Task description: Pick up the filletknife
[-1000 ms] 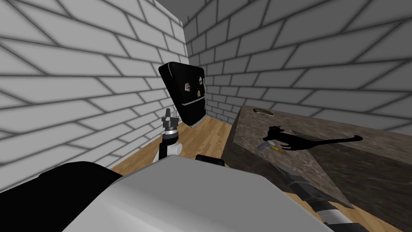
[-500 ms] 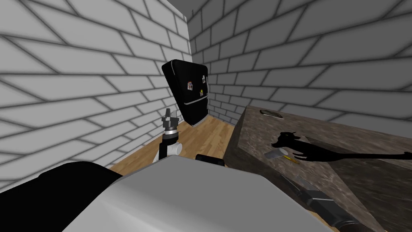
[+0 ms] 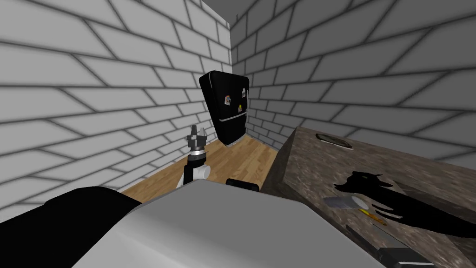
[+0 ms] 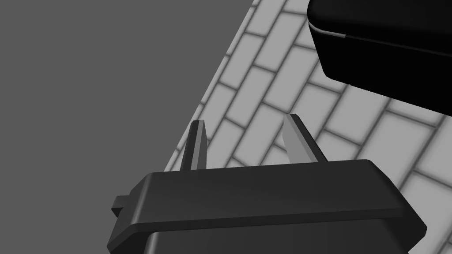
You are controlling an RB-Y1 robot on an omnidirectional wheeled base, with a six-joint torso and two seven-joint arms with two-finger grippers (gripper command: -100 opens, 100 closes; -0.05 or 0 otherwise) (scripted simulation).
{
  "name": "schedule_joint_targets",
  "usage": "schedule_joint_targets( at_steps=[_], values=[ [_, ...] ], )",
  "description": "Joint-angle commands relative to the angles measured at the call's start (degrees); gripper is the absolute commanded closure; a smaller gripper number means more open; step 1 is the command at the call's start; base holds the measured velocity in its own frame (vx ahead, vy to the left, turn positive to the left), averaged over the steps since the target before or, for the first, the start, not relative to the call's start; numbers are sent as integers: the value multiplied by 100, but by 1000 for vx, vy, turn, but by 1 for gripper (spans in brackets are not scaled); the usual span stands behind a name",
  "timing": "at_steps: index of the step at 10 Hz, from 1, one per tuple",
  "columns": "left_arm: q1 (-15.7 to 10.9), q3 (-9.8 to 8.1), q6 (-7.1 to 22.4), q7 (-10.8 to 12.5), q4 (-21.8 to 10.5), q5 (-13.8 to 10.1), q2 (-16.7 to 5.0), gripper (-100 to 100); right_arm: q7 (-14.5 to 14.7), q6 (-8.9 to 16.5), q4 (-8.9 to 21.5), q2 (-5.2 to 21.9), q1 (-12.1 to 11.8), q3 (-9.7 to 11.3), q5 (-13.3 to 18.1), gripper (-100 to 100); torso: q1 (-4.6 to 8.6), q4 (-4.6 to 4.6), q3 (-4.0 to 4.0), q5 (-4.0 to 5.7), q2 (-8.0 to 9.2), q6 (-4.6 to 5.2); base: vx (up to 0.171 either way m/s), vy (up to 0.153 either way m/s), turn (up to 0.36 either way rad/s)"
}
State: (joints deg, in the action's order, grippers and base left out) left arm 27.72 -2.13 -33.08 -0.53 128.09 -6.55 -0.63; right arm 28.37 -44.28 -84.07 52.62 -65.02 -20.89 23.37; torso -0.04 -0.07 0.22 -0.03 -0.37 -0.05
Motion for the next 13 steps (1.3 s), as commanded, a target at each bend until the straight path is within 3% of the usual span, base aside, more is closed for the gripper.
schedule_joint_targets(
  at_steps=[1,6,11,12,13],
  values=[
    [0,0,0,0,0,0,0,0,139,-36,286,285,-191,-111,286,-100,0,0,0,0,0,0,157,-8,338],
    [1,-1,0,0,0,0,0,0,468,-274,1101,792,-719,-158,1144,-100,7,1,-2,2,4,5,128,-40,240],
    [1,-1,0,0,0,0,0,0,613,-424,1470,916,-1021,62,1750,-100,6,10,-18,8,28,4,66,-47,151],
    [0,-1,0,0,0,0,0,0,579,-441,1479,953,-968,30,1667,-100,16,10,-15,10,23,-2,26,-23,22],
    [1,-1,0,0,0,0,0,0,578,-443,1478,954,-982,33,1679,0,15,12,-18,11,29,-4,0,0,0]
  ],
)
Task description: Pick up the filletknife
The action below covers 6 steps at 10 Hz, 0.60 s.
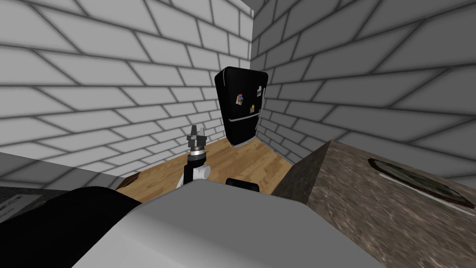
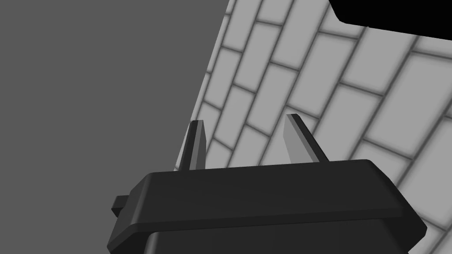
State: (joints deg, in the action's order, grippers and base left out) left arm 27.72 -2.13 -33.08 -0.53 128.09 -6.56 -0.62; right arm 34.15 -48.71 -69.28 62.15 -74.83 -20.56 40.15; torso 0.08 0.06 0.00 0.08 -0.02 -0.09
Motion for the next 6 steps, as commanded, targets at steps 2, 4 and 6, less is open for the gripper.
schedule_joint_targets(
  at_steps=[2,4,6],
  values=[
    [-2,1,0,0,0,0,0,0,-406,-45,204,33,409,-13,404,-100,5,6,-10,5,17,-14,-118,28,142],
    [-2,1,0,0,0,0,0,0,-716,-68,306,49,657,-19,642,-100,16,13,-23,12,36,-17,-127,31,98],
    [-1,0,0,0,0,0,0,0,-993,-90,407,65,877,-25,856,-100,22,10,-15,14,22,-17,-94,29,92]
  ],
)
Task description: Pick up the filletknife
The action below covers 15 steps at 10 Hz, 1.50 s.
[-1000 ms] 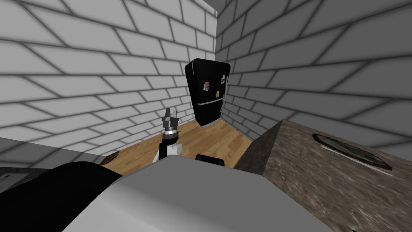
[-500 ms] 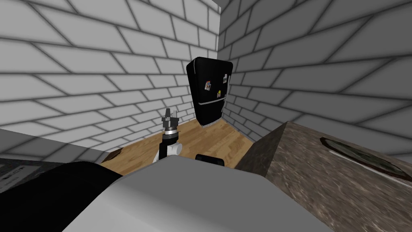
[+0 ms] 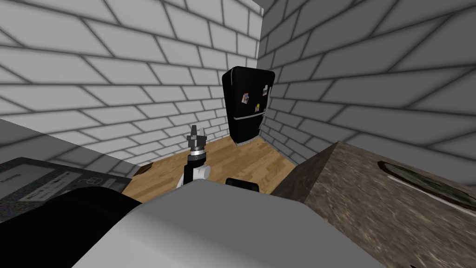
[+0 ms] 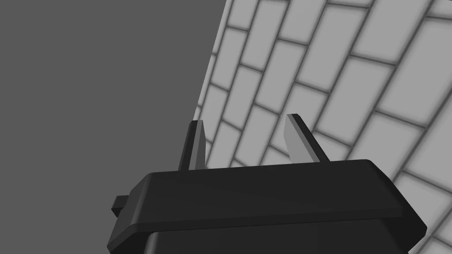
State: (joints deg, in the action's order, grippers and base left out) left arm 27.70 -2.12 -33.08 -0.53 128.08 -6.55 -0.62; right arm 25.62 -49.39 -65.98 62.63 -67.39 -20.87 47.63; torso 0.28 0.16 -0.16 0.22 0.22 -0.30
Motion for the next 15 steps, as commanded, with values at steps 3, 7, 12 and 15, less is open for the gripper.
schedule_joint_targets(
  at_steps=[3,7,12,15],
  values=[
    [0,0,0,0,0,0,0,0,-422,-46,179,35,352,-1,322,-100,2,0,0,1,-1,1,-93,27,72],
    [0,0,0,0,0,0,0,0,-932,-91,383,67,790,-13,750,-100,3,0,1,0,-3,0,-98,26,95],
    [0,0,0,0,0,0,0,0,-1698,-158,689,116,1448,-32,1392,-100,-4,2,-6,-2,10,2,-114,43,107],
    [2,-1,0,0,0,0,-1,0,-1624,-153,670,112,1403,-32,1352,100,14,-6,15,2,-28,7,-14,4,-1]
  ],
)
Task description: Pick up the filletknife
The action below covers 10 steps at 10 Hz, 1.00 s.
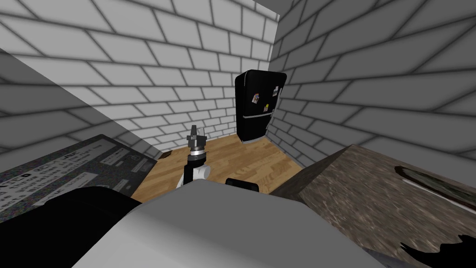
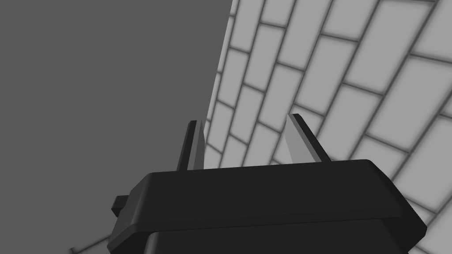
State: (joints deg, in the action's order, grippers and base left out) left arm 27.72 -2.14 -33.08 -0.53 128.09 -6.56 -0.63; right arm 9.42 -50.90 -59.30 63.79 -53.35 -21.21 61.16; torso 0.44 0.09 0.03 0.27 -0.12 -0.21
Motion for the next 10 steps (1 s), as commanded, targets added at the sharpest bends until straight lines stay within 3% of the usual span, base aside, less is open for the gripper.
schedule_joint_targets(
  at_steps=[1,3,4,5,6,7,8,9,10],
  values=[
    [0,0,0,0,0,0,0,0,0,0,0,0,0,0,0,100,0,0,0,0,0,0,0,0,0],
    [0,0,0,0,0,0,0,0,6,2,-1,3,0,-1,2,100,2,0,2,2,-3,2,0,0,0],
    [0,0,0,0,0,0,0,0,7,2,-2,4,0,0,3,0,2,0,2,2,-4,3,0,0,0],
    [0,0,0,0,0,0,0,0,177,16,-82,-16,-175,9,-176,100,2,0,2,2,-4,3,73,-47,-134],
    [2,-1,0,0,0,0,-1,0,374,39,-184,-33,-391,15,-381,100,15,-5,11,3,-19,14,163,-57,-200],
    [3,-1,0,0,0,0,-1,0,432,39,-184,-33,-394,15,-390,100,20,-10,25,7,-45,14,138,-31,-93],
    [2,-1,0,0,0,0,-1,0,669,61,-285,-49,-613,21,-604,100,16,-10,29,6,-51,1,119,-28,-92],
    [2,-1,0,0,0,0,-1,0,687,61,-285,-49,-613,21,-604,100,13,-11,29,6,-50,5,98,-26,-61],
    [1,-1,0,0,0,0,0,0,923,84,-387,-65,-833,27,-818,100,14,-9,26,5,-44,0,111,-42,-112]
  ],
)
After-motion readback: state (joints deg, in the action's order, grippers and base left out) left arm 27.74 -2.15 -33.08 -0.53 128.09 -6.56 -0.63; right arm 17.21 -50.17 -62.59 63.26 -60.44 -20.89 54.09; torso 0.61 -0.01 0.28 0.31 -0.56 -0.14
